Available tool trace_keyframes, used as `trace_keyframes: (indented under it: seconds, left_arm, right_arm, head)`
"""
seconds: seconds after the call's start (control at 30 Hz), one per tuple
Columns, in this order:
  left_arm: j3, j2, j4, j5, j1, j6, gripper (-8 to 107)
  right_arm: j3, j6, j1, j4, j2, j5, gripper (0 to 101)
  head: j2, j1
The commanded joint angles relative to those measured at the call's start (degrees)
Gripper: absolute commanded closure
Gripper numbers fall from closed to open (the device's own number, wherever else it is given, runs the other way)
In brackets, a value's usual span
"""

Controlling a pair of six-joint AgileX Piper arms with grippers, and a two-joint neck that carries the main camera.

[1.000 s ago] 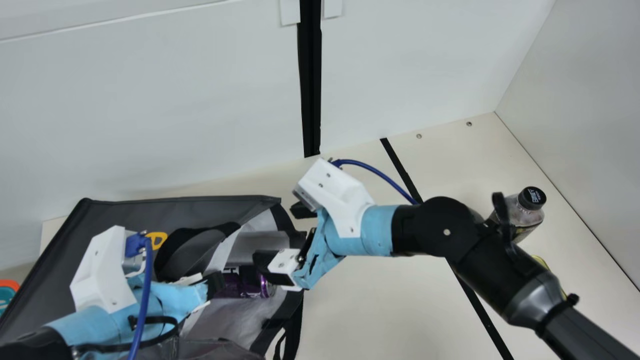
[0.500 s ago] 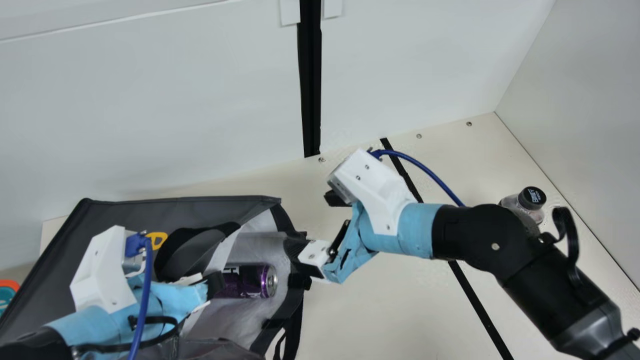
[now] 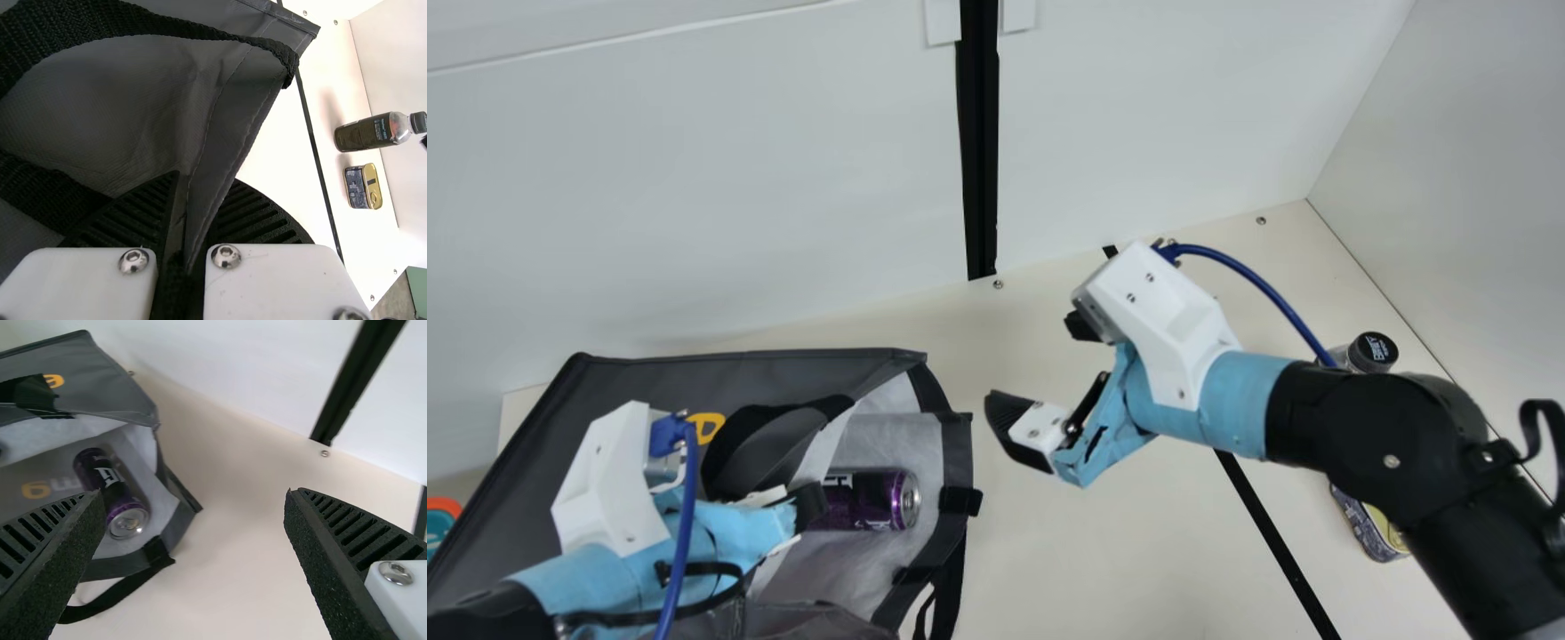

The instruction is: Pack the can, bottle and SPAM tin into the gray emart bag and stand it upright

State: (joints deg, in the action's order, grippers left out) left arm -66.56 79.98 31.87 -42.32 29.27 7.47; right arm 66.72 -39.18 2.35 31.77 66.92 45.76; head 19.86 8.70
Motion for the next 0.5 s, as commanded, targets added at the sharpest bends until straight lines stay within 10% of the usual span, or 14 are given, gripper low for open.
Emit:
trace_keyframes:
  seconds: [0.0, 0.47]
  left_arm:
    - [0.0, 0.0, 0.0, 0.0, 0.0, 0.0, 107]
    - [0.0, 0.0, 0.0, 0.0, 0.0, 0.0, 107]
  right_arm:
    - [0.2, 0.5, -1.0, -1.1, -0.4, 0.1, 6]
    - [1.7, 3.6, -7.9, -7.1, -3.7, 2.1, 6]
  head:
    - [0.1, 1.3]
    - [0.1, 1.3]
